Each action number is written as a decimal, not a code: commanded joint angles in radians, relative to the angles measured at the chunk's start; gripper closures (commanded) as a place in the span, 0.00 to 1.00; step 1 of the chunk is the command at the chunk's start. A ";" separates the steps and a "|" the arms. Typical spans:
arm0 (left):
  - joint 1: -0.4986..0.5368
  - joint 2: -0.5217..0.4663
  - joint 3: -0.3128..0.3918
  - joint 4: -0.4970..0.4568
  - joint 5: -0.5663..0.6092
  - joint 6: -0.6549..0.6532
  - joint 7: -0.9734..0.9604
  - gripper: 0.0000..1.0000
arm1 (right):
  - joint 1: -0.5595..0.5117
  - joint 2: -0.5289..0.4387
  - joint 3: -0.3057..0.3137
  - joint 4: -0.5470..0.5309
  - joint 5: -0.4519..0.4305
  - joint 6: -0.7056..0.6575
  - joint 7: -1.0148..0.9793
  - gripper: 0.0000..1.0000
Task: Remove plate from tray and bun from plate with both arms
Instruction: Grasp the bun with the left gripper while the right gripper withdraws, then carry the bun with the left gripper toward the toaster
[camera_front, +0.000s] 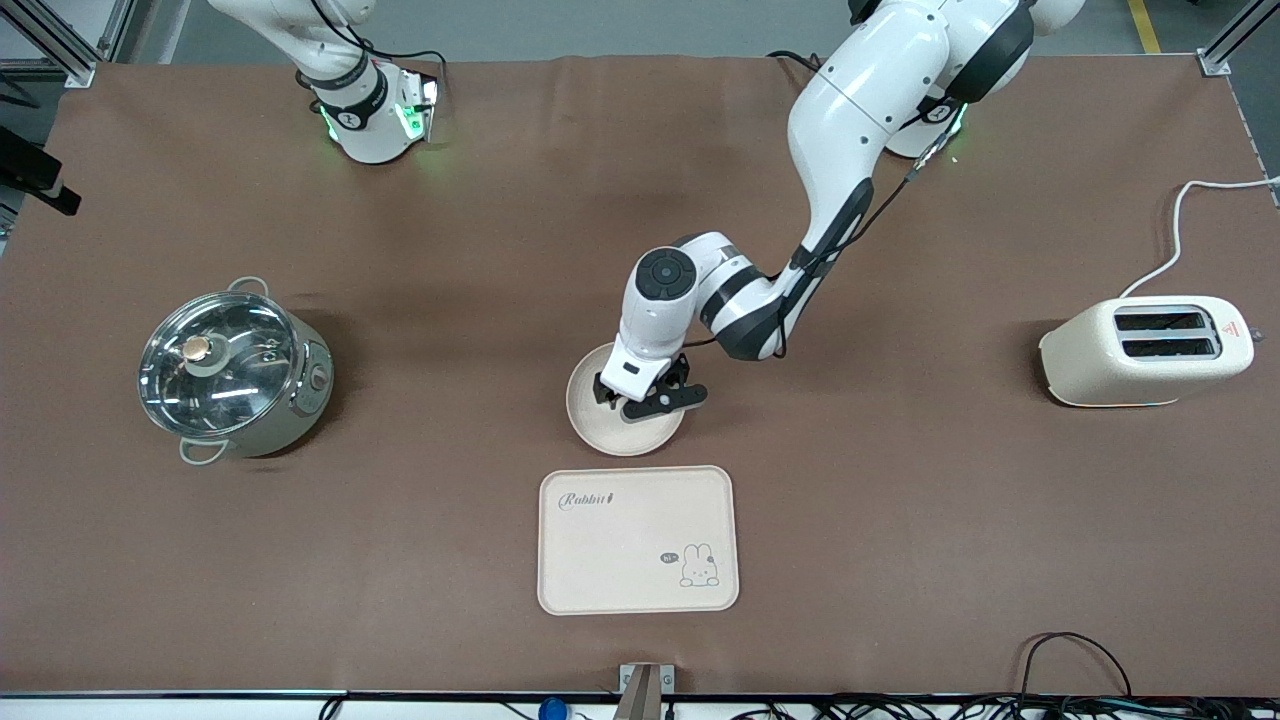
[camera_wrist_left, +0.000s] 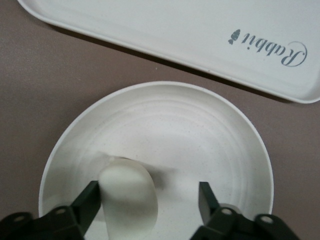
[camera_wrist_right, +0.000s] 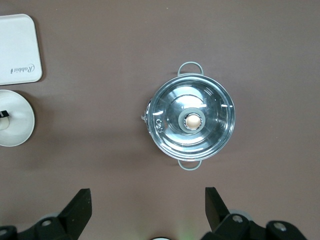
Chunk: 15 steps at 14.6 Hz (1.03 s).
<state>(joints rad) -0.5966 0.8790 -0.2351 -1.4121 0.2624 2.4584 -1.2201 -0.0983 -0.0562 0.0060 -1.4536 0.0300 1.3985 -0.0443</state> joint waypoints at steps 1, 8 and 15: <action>-0.006 0.012 0.007 0.021 -0.020 -0.003 -0.032 0.94 | 0.029 -0.007 -0.009 -0.013 -0.028 0.002 -0.005 0.00; 0.027 -0.041 0.005 0.021 -0.005 -0.115 0.026 1.00 | 0.028 -0.007 -0.009 -0.019 -0.028 -0.001 -0.005 0.00; 0.426 -0.215 -0.145 -0.092 -0.022 -0.329 0.652 1.00 | 0.028 -0.007 -0.011 -0.018 -0.028 -0.001 -0.005 0.00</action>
<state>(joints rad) -0.3138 0.7131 -0.3071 -1.3961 0.2526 2.1228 -0.7296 -0.0783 -0.0530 0.0010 -1.4604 0.0194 1.3966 -0.0444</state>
